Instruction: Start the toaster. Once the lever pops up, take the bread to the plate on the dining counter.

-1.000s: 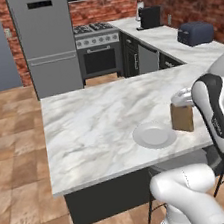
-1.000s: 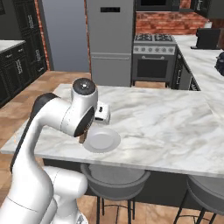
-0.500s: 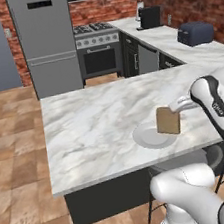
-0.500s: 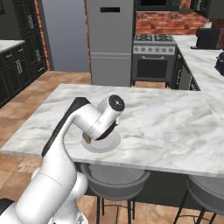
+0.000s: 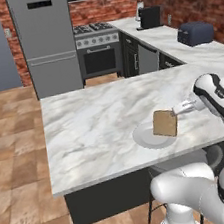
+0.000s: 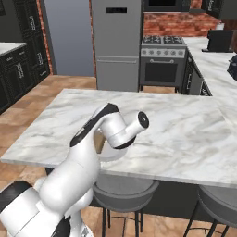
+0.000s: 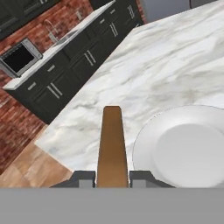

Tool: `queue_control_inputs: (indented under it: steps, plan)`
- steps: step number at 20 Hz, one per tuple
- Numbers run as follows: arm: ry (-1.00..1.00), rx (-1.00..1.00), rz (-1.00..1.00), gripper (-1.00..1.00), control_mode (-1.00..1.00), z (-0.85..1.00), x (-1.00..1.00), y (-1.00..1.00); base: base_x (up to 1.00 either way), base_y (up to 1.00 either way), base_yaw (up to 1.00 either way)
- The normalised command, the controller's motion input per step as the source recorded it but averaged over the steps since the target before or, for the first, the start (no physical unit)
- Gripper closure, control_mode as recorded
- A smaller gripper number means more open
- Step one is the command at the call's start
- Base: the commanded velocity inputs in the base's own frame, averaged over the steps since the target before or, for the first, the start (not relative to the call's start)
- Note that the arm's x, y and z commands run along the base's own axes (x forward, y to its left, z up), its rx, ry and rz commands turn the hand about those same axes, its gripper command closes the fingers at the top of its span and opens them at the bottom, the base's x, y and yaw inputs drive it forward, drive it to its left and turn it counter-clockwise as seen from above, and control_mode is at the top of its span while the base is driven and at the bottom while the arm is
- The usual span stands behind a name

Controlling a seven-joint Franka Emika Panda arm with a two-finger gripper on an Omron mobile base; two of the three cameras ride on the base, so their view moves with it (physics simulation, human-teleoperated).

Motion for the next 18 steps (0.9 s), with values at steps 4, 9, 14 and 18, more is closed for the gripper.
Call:
queue_control_inputs:
  steps: [4, 9, 14, 18]
  plan:
    - [-0.04, 0.01, 0.00, 1.00, -1.00, -0.32, 0.34, 0.00, 0.00, 0.00, 0.00]
    - [-0.03, 0.00, 0.00, 1.00, -1.00, -0.36, 0.34, 0.02, 0.00, 0.00, 0.00]
    - [-0.03, 0.00, 0.00, 1.00, -1.00, -0.37, 0.23, 0.08, 0.00, 0.00, 0.00]
    - [-0.03, 0.00, 0.00, 1.00, -1.00, -0.33, 0.29, 0.19, 0.00, 0.00, 0.00]
